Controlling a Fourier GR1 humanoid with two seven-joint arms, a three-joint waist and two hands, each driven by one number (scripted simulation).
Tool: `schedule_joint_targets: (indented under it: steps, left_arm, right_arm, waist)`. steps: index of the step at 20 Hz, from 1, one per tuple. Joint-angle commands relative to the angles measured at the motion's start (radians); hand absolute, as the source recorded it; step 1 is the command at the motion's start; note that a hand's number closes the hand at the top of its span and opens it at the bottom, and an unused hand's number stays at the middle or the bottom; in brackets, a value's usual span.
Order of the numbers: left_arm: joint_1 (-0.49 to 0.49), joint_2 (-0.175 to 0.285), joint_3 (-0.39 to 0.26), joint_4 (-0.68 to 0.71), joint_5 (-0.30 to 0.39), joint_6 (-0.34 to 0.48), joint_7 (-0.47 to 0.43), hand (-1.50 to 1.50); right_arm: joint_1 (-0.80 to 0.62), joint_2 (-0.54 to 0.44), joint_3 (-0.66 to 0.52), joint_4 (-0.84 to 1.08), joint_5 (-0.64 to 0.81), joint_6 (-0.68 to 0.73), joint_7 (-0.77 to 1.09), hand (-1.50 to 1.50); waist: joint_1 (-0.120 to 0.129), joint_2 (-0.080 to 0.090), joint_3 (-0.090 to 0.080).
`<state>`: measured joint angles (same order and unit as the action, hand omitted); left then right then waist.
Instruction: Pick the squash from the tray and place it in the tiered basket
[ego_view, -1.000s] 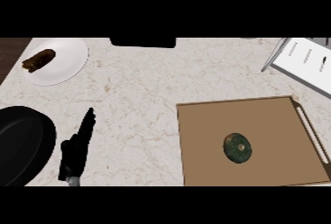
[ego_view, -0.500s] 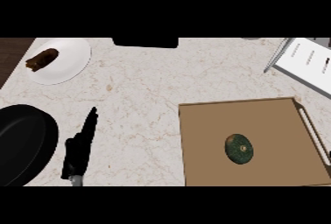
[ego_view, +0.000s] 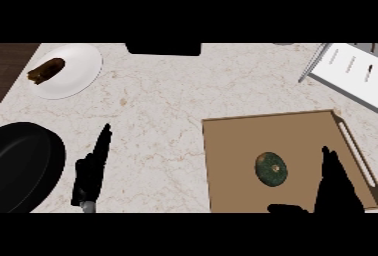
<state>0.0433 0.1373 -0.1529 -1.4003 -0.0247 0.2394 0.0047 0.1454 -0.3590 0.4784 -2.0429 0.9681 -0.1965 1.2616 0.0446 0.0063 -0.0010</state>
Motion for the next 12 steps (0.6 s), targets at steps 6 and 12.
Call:
schedule_joint_targets:
  steps: [6, 12]
  left_arm:
    - [0.053, -0.002, 0.000, -0.011, 0.013, -0.010, 0.017, 0.00]
    - [0.048, 0.009, 0.022, -0.008, 0.021, -0.016, 0.015, 0.00]
  right_arm:
    - [-0.125, 0.209, -0.051, 0.152, 0.015, 0.272, 0.226, -1.50]
    - [-0.196, 0.307, -0.122, 0.172, 0.055, 0.392, 0.226, -1.50]
  waist:
    - [-0.018, -0.002, -0.003]
    - [-0.032, -0.006, -0.002]
